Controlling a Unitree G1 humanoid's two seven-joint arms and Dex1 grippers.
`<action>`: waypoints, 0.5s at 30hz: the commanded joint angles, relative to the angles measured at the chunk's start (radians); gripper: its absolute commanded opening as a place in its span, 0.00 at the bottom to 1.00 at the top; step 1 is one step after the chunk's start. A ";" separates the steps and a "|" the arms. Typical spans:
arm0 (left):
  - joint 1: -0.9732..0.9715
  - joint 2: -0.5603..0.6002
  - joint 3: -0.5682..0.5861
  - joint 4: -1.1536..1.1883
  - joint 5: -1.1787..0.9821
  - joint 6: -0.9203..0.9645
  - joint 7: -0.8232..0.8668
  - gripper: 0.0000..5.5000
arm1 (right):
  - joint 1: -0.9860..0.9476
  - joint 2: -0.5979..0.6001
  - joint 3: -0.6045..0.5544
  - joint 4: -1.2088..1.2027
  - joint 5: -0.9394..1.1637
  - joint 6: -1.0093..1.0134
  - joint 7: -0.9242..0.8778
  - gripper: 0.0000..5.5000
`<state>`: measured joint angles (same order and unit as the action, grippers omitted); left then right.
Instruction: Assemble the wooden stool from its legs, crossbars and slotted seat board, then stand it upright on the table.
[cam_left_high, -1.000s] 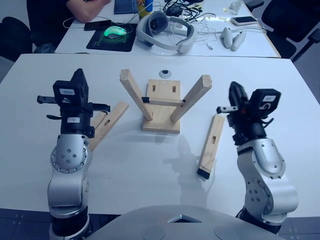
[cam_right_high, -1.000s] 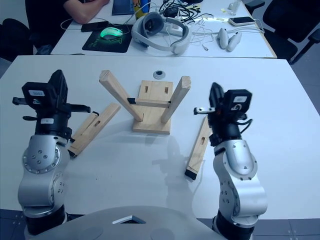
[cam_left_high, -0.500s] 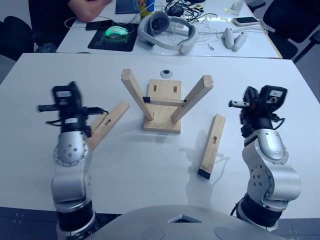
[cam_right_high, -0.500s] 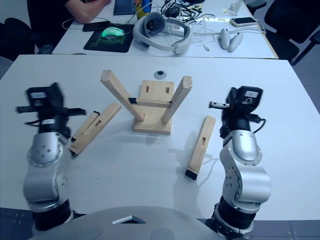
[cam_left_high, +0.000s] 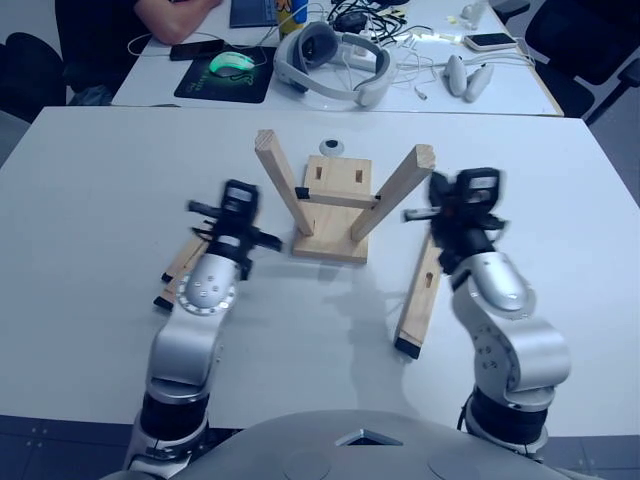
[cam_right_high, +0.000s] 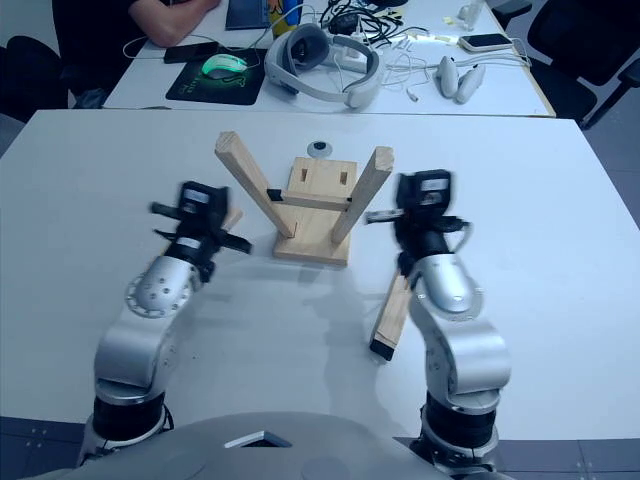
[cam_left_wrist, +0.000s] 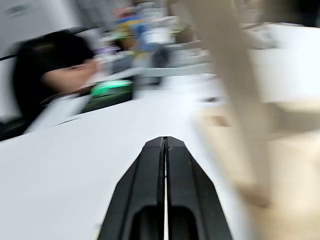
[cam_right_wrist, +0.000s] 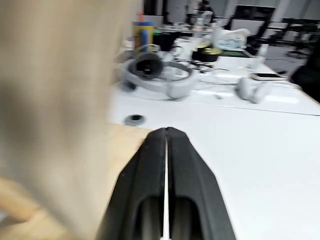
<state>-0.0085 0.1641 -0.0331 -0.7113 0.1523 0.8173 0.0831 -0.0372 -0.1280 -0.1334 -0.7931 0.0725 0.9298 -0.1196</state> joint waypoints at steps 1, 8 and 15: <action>0.051 -0.013 0.115 -0.072 0.061 -0.073 0.075 0.00 | 0.003 0.009 -0.057 -0.007 -0.021 0.016 -0.020 0.00; -0.105 -0.055 -0.250 0.027 -0.075 -0.201 -0.183 0.00 | -0.091 0.073 0.212 -0.094 0.151 -0.029 0.158 0.00; -0.163 0.010 -0.480 0.142 -0.049 -0.090 -0.334 0.00 | -0.055 -0.003 0.329 -0.043 0.157 0.031 0.222 0.00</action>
<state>-0.1556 0.1258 -0.4577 -0.6074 0.1027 0.6610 -0.1792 -0.0996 -0.1030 0.1447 -0.8649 0.1917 0.9180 0.0465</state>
